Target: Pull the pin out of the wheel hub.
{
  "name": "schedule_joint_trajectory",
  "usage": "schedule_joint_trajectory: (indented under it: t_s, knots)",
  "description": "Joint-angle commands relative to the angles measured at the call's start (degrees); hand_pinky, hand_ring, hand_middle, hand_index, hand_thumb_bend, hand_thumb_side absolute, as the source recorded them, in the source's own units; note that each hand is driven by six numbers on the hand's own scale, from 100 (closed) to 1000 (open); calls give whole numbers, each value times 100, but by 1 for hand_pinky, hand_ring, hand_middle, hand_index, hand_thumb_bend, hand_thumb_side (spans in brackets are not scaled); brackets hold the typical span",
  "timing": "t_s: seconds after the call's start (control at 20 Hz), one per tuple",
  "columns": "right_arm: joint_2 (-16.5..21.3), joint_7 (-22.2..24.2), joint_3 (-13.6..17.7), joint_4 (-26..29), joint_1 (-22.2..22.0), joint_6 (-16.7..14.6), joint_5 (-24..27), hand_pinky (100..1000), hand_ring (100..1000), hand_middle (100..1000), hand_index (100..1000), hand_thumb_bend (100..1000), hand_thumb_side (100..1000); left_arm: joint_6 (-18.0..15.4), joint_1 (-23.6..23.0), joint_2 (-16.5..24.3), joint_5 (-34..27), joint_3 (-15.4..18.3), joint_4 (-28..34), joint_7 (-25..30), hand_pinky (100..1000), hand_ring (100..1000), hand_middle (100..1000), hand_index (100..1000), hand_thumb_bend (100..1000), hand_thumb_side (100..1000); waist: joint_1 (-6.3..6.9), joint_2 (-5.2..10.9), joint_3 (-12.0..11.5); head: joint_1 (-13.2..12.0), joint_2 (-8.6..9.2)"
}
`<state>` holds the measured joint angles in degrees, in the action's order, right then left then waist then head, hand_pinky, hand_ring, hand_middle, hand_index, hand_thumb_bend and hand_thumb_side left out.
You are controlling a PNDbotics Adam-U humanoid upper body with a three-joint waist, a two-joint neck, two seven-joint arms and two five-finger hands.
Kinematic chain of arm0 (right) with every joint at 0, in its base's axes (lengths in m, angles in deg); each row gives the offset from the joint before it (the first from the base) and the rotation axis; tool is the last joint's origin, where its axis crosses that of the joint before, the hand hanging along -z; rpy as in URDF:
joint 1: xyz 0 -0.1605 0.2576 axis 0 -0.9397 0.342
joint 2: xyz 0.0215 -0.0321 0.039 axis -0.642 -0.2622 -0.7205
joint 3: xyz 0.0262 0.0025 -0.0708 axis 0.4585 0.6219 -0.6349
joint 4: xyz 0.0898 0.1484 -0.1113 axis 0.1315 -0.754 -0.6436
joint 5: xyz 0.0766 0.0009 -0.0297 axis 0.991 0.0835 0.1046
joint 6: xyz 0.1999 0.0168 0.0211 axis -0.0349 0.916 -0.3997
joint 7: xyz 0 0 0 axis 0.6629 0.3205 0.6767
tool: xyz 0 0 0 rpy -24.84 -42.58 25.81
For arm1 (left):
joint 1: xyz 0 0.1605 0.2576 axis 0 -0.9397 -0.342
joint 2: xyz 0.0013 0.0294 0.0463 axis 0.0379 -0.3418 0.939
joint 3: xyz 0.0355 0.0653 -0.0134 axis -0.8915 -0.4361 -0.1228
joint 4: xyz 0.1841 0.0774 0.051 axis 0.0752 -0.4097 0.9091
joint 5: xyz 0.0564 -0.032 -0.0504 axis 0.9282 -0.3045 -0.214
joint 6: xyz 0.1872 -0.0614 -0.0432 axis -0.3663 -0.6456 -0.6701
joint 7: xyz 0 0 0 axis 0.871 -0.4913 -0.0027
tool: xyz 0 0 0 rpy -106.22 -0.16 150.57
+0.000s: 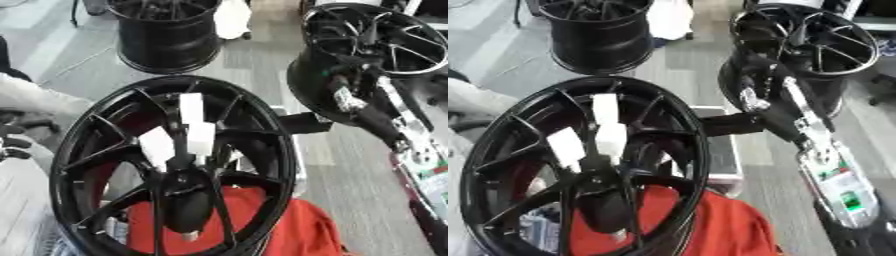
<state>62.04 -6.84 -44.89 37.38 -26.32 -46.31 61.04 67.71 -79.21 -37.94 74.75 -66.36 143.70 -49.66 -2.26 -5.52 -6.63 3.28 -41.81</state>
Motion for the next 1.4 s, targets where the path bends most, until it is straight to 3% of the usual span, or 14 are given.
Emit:
schedule_joint_trajectory:
  t_s: [0.05,0.25,0.3,0.35,0.45,0.85,1.05,1.4]
  knots:
    - [768,665,-338,297,628,159,-43,716,739,785,899,100,406,-8,28,91,9,-30,116,34,536,588,632,819,100,719,-8,90,-23,30,-27]
    - [1141,1694,-838,393,1533,226,59,733,759,799,913,100,396,-13,11,105,11,-44,111,51,536,588,632,819,100,718,-20,118,-62,49,-35]
    - [1182,1995,-966,409,1742,235,89,736,763,796,915,165,410,-14,7,112,13,-44,111,51,536,588,632,819,100,716,-25,120,-70,53,-38]
    - [1207,2294,-1088,416,1936,249,118,737,765,802,916,100,390,-15,5,116,15,-45,111,52,535,588,632,819,100,718,-32,121,-77,56,-42]
    - [1222,2803,-1282,427,2232,278,174,739,769,804,916,109,384,-16,2,122,21,-48,110,56,535,587,632,819,100,719,-44,119,-87,62,-45]
    - [763,4572,-1890,492,2989,219,-167,760,817,840,925,120,318,-18,-6,129,57,-69,99,89,535,587,631,819,100,720,-83,118,-81,69,-66]
    - [466,5013,-2108,349,3197,83,-525,784,876,894,940,123,300,-20,-14,129,59,-72,97,97,535,587,631,820,100,721,-86,120,-92,86,-57]
    - [-61,5077,-2584,-217,3419,-317,-1164,822,925,935,950,125,285,-25,3,122,61,-90,98,120,535,588,632,820,100,722,-90,102,-120,119,-33]
